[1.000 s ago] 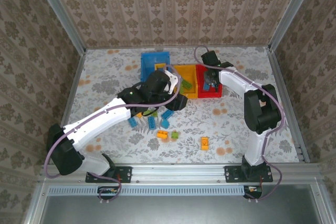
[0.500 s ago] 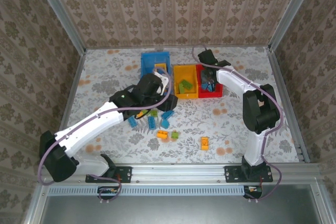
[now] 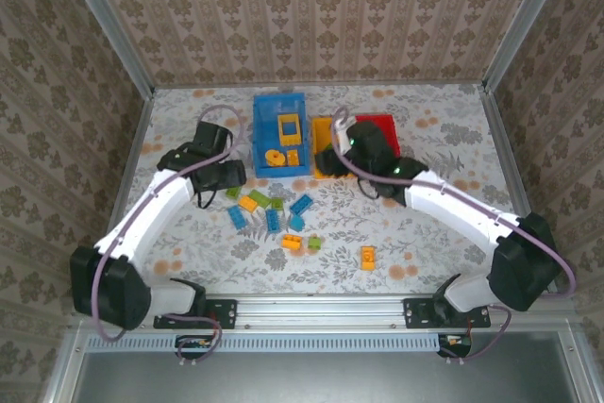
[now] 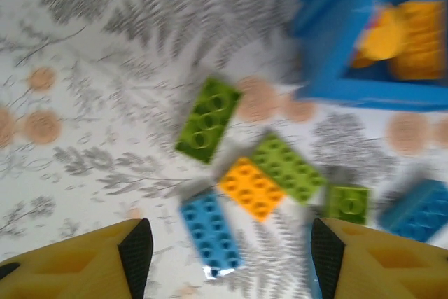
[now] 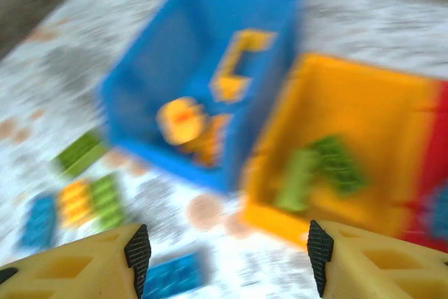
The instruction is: Sort the legos into containers by color
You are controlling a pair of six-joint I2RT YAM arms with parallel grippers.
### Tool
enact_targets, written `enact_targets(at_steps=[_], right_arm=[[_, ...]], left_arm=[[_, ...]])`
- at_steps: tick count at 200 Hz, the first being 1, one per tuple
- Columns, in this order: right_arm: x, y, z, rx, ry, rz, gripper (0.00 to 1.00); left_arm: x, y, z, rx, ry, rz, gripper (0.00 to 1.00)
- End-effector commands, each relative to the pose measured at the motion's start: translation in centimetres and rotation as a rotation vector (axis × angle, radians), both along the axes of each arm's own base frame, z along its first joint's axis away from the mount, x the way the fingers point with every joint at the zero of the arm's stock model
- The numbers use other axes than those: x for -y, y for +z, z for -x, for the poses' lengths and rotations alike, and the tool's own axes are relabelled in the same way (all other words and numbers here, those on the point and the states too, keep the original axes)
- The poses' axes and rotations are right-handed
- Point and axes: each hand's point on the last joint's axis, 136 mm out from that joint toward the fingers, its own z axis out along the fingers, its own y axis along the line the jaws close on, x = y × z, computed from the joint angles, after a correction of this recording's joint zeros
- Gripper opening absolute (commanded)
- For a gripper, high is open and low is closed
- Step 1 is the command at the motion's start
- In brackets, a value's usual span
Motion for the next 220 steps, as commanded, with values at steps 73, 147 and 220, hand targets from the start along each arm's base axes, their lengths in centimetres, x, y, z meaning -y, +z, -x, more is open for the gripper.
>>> enact_targets(at_steps=[73, 147, 220], right_arm=[[-8.0, -0.8, 6.1, -0.067, 0.324, -0.169, 0.71], [-9.0, -0.9, 6.0, -0.092, 0.334, -0.176, 0.71], [-8.9, -0.9, 5.6, -0.087, 0.312, -0.17, 0.7]], left_arm=[[-0.8, -8.2, -3.5, -0.226, -0.237, -0.087, 0.74], [-1.2, -11.4, -5.4, -0.284, -0.245, -0.106, 0.66], [-1.9, -10.4, -5.7, -0.226, -0.187, -0.126, 0.33]])
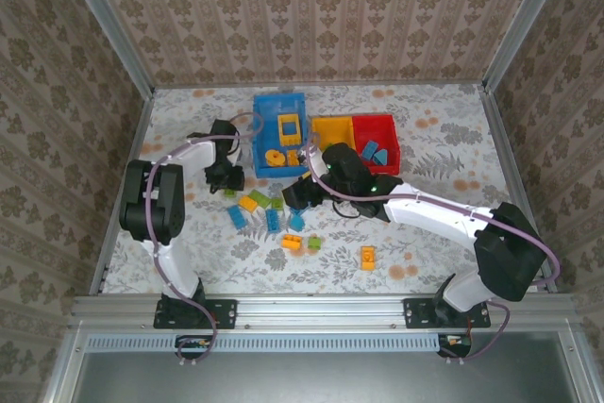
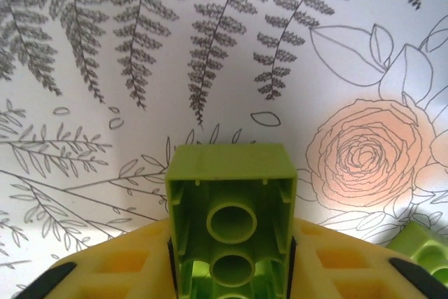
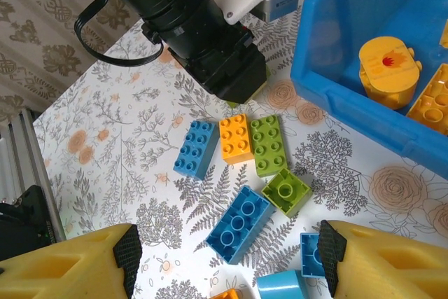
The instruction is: Sort the legos into containers by color
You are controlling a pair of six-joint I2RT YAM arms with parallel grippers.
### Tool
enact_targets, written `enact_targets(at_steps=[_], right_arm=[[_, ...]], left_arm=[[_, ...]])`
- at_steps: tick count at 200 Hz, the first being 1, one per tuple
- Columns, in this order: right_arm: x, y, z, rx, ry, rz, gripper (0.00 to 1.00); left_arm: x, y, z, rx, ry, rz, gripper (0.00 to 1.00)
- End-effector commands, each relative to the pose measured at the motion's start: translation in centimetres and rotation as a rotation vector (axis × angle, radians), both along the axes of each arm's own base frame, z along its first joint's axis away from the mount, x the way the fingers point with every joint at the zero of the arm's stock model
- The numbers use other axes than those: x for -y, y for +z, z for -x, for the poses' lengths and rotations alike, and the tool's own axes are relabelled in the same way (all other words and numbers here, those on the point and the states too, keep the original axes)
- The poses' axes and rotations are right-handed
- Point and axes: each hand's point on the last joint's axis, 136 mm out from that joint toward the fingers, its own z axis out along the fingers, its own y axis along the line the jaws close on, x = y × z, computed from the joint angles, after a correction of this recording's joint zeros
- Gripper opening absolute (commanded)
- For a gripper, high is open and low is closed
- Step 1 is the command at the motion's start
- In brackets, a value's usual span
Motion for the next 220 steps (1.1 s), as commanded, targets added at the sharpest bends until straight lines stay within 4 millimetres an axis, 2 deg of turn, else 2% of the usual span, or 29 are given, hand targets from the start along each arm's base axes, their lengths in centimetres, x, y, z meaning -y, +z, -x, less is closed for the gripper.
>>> enact_targets(at_steps=[1, 21, 42, 45, 50, 75, 79, 83, 106, 133, 160, 186, 220], right_arm=[[-0.7, 1.6, -0.3, 0.023, 0.0, -0.031, 0.7], [0.4, 2.6, -0.9, 0.077, -0.054, -0.022, 0.7], [3.2, 3.7, -2.8, 0.132, -0.199, -0.044, 0.7], [3.7, 3.5, -3.1, 0.129, -0.22, -0.047, 0.7], [4.7, 4.8, -3.5, 0.149, -0.259, -0.078, 0.7], [9.2, 5.1, -6.0, 0.128, -0.449, -0.107, 0.68], [9.9, 5.1, -6.4, 0.123, -0.477, -0.11, 0.68], [10.5, 5.1, -6.7, 0.118, -0.5, -0.115, 0.68], [14.1, 5.2, -8.3, 0.094, -0.63, -0.139, 0.68], [17.6, 5.2, -9.0, 0.068, -0.753, -0.158, 0.68], [19.2, 5.6, -8.6, 0.065, -0.786, -0.162, 0.68], [19.9, 6.0, -8.0, 0.056, -0.776, -0.17, 0.68], [19.7, 6.3, -7.0, 0.05, -0.738, -0.182, 0.68]], left_arm=[[-0.9, 2.3, -0.5, 0.076, 0.037, -0.017, 0.33], [-0.8, 5.4, -0.2, 0.135, 0.061, 0.002, 0.3], [1.4, 10.1, 0.1, 0.219, 0.045, 0.061, 0.29], [1.8, 10.8, 0.2, 0.231, 0.038, 0.072, 0.29], [2.7, 11.9, 0.3, 0.251, 0.025, 0.089, 0.29], [7.8, 16.6, 0.6, 0.342, -0.057, 0.162, 0.29], [8.2, 17.1, 0.3, 0.352, -0.053, 0.171, 0.29], [9.8, 17.6, 0.7, 0.359, -0.087, 0.187, 0.29], [15.3, 19.6, 0.3, 0.402, -0.154, 0.283, 0.29], [21.4, 19.6, -0.8, 0.397, -0.23, 0.334, 0.29], [26.0, 18.5, -2.8, 0.374, -0.252, 0.365, 0.29], [28.8, 16.9, -5.4, 0.355, -0.219, 0.375, 0.29], [31.6, 14.7, -8.6, 0.353, -0.203, 0.412, 0.29]])
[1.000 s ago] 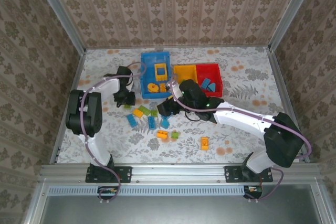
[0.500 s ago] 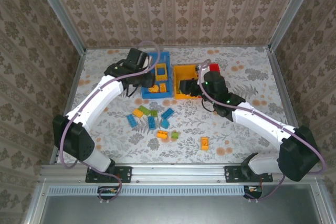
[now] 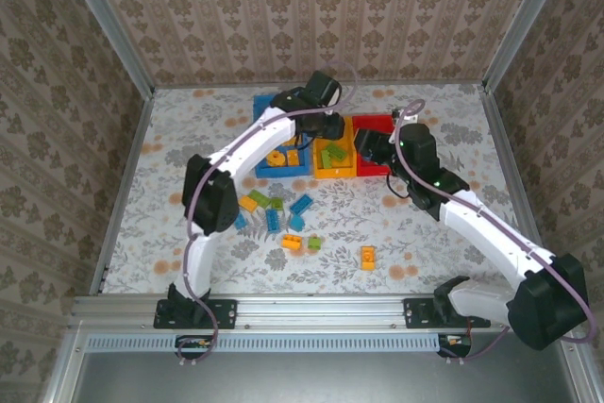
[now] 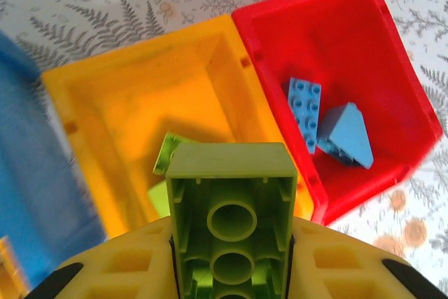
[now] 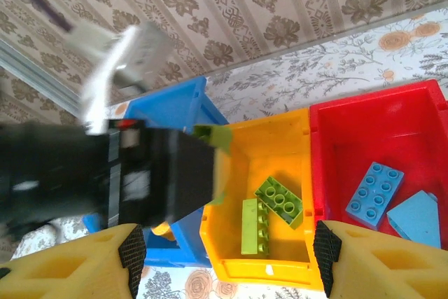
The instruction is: Sort the legos into containers by color
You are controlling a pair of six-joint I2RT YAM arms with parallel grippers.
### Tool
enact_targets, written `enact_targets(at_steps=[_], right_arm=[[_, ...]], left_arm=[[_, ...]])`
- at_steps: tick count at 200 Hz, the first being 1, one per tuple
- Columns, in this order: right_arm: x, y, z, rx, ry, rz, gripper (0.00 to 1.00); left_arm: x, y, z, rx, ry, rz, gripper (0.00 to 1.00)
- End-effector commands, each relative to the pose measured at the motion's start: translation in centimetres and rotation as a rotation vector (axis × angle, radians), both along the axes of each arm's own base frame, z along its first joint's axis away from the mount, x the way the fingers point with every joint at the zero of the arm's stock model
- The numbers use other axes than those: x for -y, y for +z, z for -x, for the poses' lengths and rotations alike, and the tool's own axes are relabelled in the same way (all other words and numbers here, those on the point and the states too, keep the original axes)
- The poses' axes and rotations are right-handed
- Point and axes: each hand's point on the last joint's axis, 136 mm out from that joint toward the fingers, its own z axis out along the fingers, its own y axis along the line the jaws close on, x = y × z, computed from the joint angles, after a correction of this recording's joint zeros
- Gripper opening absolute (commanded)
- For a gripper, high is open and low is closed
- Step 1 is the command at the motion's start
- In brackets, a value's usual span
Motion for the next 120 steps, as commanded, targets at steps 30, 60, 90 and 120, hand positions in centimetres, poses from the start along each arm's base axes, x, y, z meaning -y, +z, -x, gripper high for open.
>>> enact_targets(at_steps=[30, 60, 90, 120], right_arm=[[0.3, -0.4, 1.9, -0.026, 0.031, -0.013, 0.68], [0.7, -0.6, 2.5, -0.033, 0.028, -0.005, 0.68], [1.0, -1.0, 2.9, -0.045, 0.024, -0.008, 0.68], [1.0, -1.3, 3.0, -0.057, 0.024, -0.01, 0.69]], left_arm=[[2.1, -2.3, -3.4, -0.061, 0.055, 0.084, 0.29], [2.1, -4.3, -4.1, -0.096, 0.071, 0.092, 0.3], [2.1, -5.8, -4.0, -0.129, 0.078, 0.096, 0.33], [2.5, -6.8, -3.5, -0.164, 0.071, 0.111, 0.5]])
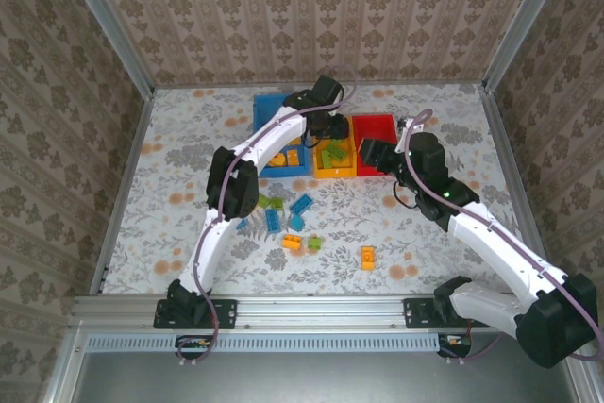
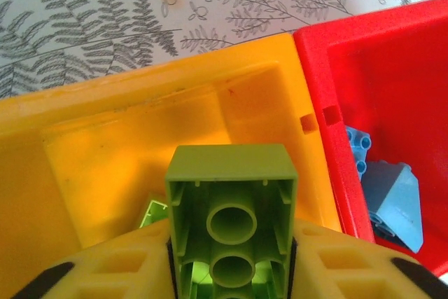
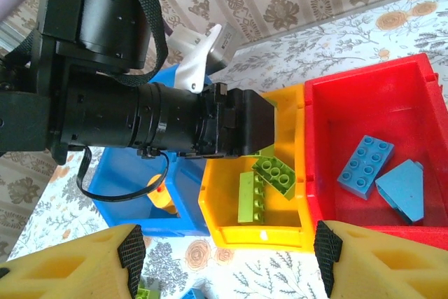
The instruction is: Sort the legos into containers by color
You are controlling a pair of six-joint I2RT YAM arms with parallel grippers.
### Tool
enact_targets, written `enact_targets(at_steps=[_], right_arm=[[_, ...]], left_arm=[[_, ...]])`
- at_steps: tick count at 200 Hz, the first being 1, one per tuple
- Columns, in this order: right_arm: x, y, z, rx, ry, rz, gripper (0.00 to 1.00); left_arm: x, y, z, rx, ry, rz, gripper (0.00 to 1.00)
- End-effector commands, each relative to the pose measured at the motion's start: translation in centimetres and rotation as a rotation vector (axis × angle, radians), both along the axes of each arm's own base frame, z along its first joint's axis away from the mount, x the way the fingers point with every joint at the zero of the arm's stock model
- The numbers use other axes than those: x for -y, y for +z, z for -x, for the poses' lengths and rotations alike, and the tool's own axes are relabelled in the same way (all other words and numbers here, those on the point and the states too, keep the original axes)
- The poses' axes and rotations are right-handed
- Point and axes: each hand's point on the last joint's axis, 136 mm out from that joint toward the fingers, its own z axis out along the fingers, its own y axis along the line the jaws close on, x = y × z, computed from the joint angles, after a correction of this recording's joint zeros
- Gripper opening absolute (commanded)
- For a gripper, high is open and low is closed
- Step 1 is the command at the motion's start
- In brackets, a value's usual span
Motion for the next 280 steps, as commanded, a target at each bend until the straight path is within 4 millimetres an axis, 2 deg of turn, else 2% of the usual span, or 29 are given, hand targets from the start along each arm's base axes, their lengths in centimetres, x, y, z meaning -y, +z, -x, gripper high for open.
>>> enact_targets(at_steps=[1, 23, 43, 82, 112, 142, 169, 186, 205, 220, 249, 280], right_arm=[[0.2, -0.7, 0.6, -0.028, 0.003, -0.01, 0.69], [0.0, -0.8, 0.5, -0.033, 0.011, -0.014, 0.69], [-0.3, -0.9, 0.5, -0.037, 0.023, -0.014, 0.7], [-0.8, -1.1, 0.8, -0.035, 0.072, 0.03, 0.69], [-2.0, -1.6, 1.8, -0.026, 0.149, 0.135, 0.69], [-2.8, -2.5, 2.6, -0.033, 0.18, 0.172, 0.69], [-4.4, -2.8, 3.4, -0.026, 0.233, 0.24, 0.69], [-5.5, -3.0, 4.0, -0.024, 0.269, 0.282, 0.69], [-6.4, -3.4, 4.8, -0.022, 0.313, 0.342, 0.69], [-7.2, -4.0, 5.5, -0.03, 0.357, 0.406, 0.69], [-9.6, -5.5, 7.0, -0.059, 0.447, 0.463, 0.69], [-13.5, -7.5, 8.0, -0.123, 0.497, 0.439, 0.69]], left_arm=[[0.8, -0.4, 0.1, -0.028, 0.0, 0.045, 0.5], [0.7, -0.4, 0.3, -0.039, 0.004, 0.046, 0.58], [0.6, 1.0, 0.3, -0.022, 0.003, 0.06, 0.6], [0.2, 6.4, 1.3, 0.041, 0.017, 0.135, 0.6], [-1.5, 9.9, 3.2, 0.077, 0.053, 0.167, 0.61], [-4.8, 11.4, 5.6, 0.085, 0.107, 0.17, 0.6], [-9.0, 12.6, 7.6, 0.119, 0.165, 0.143, 0.57], [-11.7, 14.1, 8.9, 0.153, 0.193, 0.141, 0.56], [-14.4, 14.9, 11.0, 0.168, 0.195, 0.129, 0.56], [-16.7, 14.8, 13.0, 0.169, 0.196, 0.105, 0.56], [-21.1, 12.0, 17.4, 0.128, 0.211, 0.069, 0.57], [-23.1, 8.3, 21.5, 0.062, 0.178, 0.053, 0.58]])
